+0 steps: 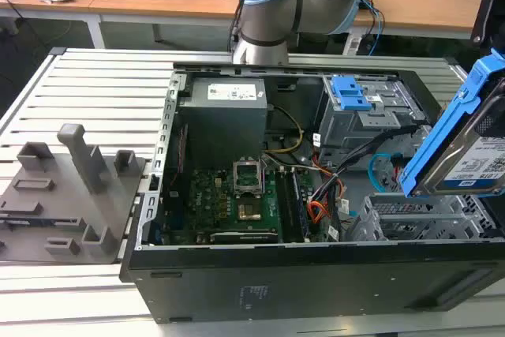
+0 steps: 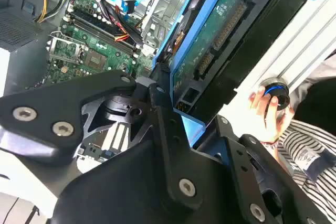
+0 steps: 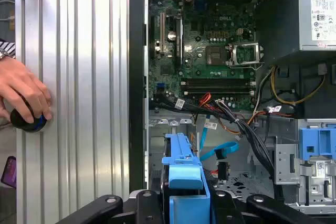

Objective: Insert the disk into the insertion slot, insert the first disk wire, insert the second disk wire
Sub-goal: 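Insert the disk into the insertion slot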

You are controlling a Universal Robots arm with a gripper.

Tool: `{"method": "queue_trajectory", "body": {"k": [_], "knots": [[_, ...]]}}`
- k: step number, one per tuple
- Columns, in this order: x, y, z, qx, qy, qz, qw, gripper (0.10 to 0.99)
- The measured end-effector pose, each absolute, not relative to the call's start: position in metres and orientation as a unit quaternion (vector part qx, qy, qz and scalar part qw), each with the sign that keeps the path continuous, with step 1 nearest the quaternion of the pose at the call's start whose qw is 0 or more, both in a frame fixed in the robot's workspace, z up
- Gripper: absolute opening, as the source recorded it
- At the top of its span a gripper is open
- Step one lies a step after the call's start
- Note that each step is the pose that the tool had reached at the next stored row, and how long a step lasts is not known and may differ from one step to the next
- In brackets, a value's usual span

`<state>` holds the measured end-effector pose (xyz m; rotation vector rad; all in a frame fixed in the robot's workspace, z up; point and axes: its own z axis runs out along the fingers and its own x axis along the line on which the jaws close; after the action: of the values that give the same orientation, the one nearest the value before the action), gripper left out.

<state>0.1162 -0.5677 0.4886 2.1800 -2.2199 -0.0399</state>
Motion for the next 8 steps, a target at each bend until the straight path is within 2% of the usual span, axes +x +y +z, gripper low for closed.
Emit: {"method": "queue_trajectory", "body": {"k": [8], "knots": [[0.1162,-0.5676,0.4772,0.701,-0.713,-0.013,0.015,0.369]]}}
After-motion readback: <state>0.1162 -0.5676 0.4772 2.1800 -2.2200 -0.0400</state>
